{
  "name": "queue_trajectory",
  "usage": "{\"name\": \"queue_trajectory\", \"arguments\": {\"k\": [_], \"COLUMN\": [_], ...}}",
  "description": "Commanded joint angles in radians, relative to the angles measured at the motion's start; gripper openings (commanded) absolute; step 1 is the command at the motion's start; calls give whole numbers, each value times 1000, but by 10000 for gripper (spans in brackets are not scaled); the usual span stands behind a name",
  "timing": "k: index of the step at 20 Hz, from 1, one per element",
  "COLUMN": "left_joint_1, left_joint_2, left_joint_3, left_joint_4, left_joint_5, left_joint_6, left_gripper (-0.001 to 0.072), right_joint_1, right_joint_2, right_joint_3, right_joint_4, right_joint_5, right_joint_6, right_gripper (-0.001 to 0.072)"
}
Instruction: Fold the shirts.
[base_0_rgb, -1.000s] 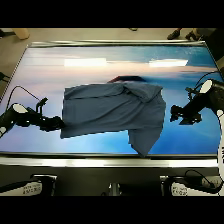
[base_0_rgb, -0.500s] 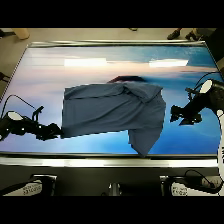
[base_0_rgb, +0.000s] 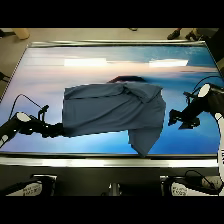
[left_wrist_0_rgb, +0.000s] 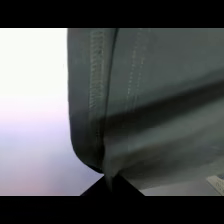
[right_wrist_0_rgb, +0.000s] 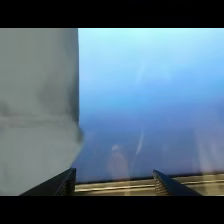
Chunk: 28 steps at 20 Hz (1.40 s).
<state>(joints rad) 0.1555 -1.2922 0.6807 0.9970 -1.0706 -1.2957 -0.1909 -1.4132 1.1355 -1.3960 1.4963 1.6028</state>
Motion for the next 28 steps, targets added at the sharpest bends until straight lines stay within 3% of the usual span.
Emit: {"name": "queue_trajectory", "arguments": {"k": [1,5,8,9,10,11,15,18,20,22,24,28], "left_joint_1": [-15,-11,-11,-11,-11,-11,8,29,40,40,40,43], "left_joint_2": [3,40,62,65,65,65,175,341,418,467,504,531], "left_joint_3": [-1,-1,-1,-1,1,10,256,726,1091,1334,1415,1380], "left_joint_4": [-4,-3,-3,-3,-3,-3,0,2,50,156,183,212], "left_joint_5": [-2,-47,-64,-64,-64,-66,-103,-96,-23,17,13,-44], "left_joint_6": [15,33,32,32,32,32,29,29,28,-50,-118,-119], "left_gripper": [25,25,25,25,25,24,21,21,22,22,22,22], "right_joint_1": [1,1,1,1,1,0,0,0,0,0,0,0], "right_joint_2": [12,11,11,11,11,11,137,348,494,615,706,737], "right_joint_3": [-155,-257,-258,-258,-258,-257,-74,323,609,768,800,800], "right_joint_4": [151,268,296,296,297,310,311,287,190,100,49,-14], "right_joint_5": [-105,-372,-474,-482,-481,-483,-371,-364,-427,-449,-438,-383], "right_joint_6": [-87,-109,-108,-108,-108,-108,-190,-236,-237,-206,-171,-130], "right_gripper": [533,476,455,368,219,16,17,18,18,17,17,18]}}
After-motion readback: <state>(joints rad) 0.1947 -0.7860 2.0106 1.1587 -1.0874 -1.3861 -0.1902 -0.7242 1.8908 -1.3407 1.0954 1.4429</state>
